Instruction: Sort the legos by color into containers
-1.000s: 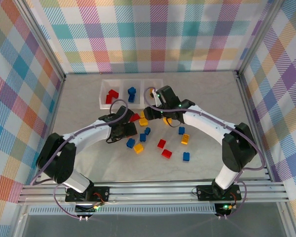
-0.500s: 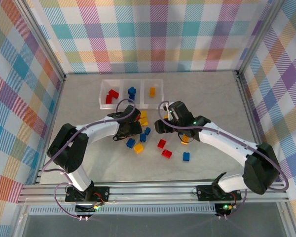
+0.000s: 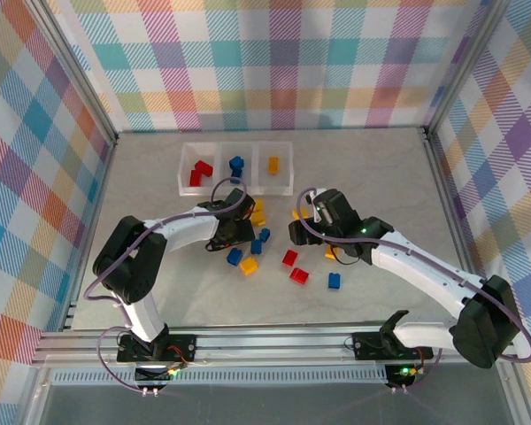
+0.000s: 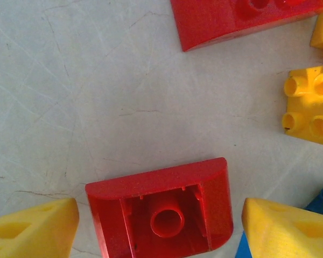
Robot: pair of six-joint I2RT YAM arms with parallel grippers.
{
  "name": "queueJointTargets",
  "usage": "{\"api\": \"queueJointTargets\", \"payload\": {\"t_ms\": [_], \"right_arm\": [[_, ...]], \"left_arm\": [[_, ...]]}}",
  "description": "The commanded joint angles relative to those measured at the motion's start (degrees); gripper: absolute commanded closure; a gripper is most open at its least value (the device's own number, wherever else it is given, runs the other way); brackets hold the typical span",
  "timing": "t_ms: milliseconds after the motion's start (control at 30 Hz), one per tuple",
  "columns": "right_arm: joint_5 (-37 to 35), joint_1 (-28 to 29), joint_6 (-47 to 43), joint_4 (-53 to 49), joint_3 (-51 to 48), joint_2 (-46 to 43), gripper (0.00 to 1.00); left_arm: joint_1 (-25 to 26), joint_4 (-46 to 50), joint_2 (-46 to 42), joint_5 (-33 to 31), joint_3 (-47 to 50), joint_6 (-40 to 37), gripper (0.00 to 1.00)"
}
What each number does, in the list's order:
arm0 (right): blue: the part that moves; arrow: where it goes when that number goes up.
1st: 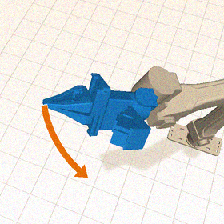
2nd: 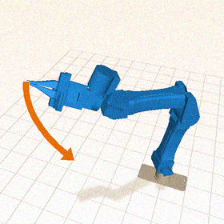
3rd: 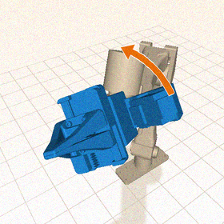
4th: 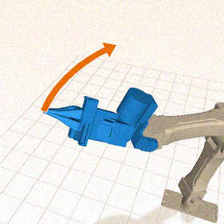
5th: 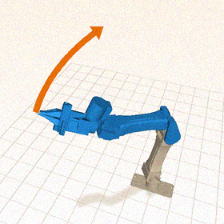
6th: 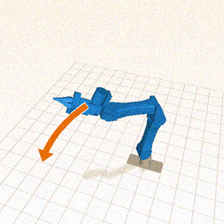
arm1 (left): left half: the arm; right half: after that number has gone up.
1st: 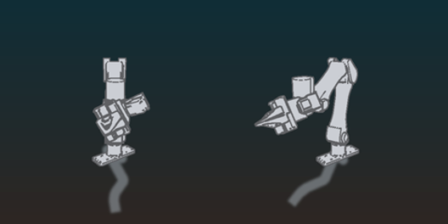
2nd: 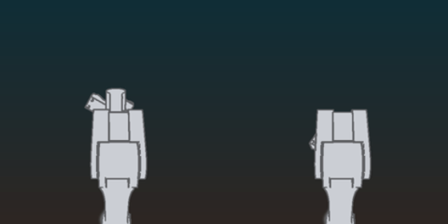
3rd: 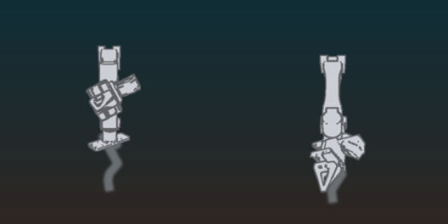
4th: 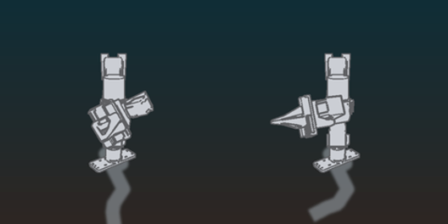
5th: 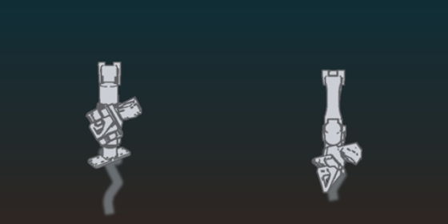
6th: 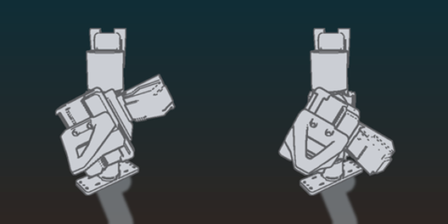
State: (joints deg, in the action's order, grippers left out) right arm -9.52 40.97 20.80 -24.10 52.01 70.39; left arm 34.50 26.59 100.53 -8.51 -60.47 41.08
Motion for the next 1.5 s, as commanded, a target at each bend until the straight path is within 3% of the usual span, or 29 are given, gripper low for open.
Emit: {"api": "queueJointTargets", "payload": {"t_ms": [0, 400, 633, 1000, 1200, 1467], "right_arm": [[-1.18, 0.24, 1.26, -1.00, -0.83, -1.79, 0.21], [-2.86, 0.18, 1.18, -2.13, -1.67, -4.36, 0.20], [-2.79, 0.25, 1.24, -1.96, -2.80, -5.56, 0.19], [-0.16, 0.27, 1.53, -1.57, -4.60, -6.14, 0.19], [1.55, 0.56, 2.39, -1.75, -5.16, -7.08, 0.19], [1.34, 1.70, 3.29, -3.10, -5.98, -8.86, 0.20]], "left_arm": [[0.66, 0.22, 1.77, -0.28, -1.70, -0.54, 0.26], [0.66, 3.56, 2.73, -2.84, -3.62, -3.15, 0.42], [-0.25, 7.79, 0.56, -6.10, -6.53, -6.69, 0.43], [-11.78, 12.82, -0.09, -6.89, -19.93, -15.88, 0.43], [-18.13, 11.98, 7.16, -3.15, -31.93, -19.97, 0.42], [-22.84, 11.22, 18.17, -3.70, -45.70, -21.49, 0.42]]}}
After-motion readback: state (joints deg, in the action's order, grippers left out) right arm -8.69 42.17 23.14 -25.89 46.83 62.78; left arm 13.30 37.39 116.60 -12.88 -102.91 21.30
